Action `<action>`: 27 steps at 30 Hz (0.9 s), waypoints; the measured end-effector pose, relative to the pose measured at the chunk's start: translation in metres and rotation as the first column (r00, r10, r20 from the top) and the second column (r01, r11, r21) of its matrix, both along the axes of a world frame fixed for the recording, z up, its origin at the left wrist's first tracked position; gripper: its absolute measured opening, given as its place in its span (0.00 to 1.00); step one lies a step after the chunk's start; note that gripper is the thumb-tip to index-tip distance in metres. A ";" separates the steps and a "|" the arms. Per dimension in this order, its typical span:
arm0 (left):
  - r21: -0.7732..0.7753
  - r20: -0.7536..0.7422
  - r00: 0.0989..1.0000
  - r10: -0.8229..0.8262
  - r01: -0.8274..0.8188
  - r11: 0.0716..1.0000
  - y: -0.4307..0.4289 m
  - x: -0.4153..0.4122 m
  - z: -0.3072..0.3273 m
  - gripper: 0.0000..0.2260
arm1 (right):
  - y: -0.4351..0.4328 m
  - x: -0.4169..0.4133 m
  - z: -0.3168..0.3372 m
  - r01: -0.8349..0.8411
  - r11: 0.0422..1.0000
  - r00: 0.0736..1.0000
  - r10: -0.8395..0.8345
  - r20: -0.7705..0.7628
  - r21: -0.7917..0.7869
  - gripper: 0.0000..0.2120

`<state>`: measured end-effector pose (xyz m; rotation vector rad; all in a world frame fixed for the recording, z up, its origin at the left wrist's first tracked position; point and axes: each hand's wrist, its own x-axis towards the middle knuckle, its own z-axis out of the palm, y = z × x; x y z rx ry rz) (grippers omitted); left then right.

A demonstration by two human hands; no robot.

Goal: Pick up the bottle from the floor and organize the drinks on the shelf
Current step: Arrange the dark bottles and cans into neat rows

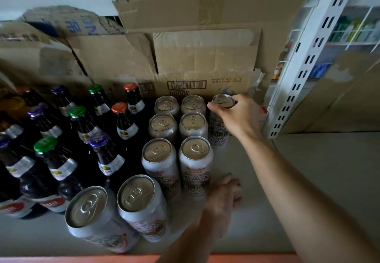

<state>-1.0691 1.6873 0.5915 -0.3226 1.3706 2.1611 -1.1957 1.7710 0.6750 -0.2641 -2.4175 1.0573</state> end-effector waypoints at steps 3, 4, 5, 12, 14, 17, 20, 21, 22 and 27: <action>-0.015 0.002 1.000 -0.004 0.004 1.000 -0.004 0.003 0.000 0.09 | -0.002 -0.005 -0.002 -0.032 0.999 0.999 0.032 -0.008 0.009 0.23; -0.026 0.001 1.000 -0.011 0.011 1.000 -0.005 0.005 0.001 0.09 | -0.001 -0.006 -0.003 -0.041 0.999 0.999 0.041 -0.012 0.012 0.23; -0.035 0.001 1.000 -0.017 0.017 0.999 -0.005 0.006 0.001 0.08 | 0.001 -0.006 -0.004 -0.047 0.999 0.999 0.047 -0.012 0.013 0.23; -0.004 0.018 0.994 -0.108 0.108 0.994 -0.021 0.018 -0.002 0.08 | 0.005 0.014 -0.010 -0.070 0.997 0.998 0.070 -0.006 -0.024 0.26; 0.001 0.043 0.995 -0.092 0.092 0.996 -0.028 0.021 -0.006 0.10 | 0.003 0.027 -0.012 -0.020 0.997 1.000 0.020 -0.003 -0.068 0.29; 0.037 0.057 0.996 -0.070 0.068 0.997 -0.041 0.027 -0.008 0.12 | -0.003 0.054 -0.013 0.052 0.973 0.997 -0.064 -0.046 -0.225 0.24; 0.046 0.051 0.996 -0.075 0.073 0.996 -0.053 0.037 -0.006 0.11 | -0.016 0.081 -0.011 0.074 0.949 0.976 -0.133 -0.175 -0.307 0.17; 0.048 0.051 0.996 -0.077 0.075 0.996 -0.057 0.041 -0.005 0.11 | -0.021 0.090 -0.008 0.065 0.943 0.964 -0.144 -0.222 -0.327 0.16; 0.054 0.052 0.996 -0.078 0.075 0.996 -0.062 0.044 -0.005 0.11 | -0.027 0.099 -0.005 0.054 0.938 0.952 -0.152 -0.266 -0.342 0.15; 0.115 0.101 0.990 -0.098 0.086 0.990 -0.088 0.063 -0.004 0.12 | -0.065 0.145 0.009 -0.117 0.934 0.939 -0.006 -0.343 -0.337 0.03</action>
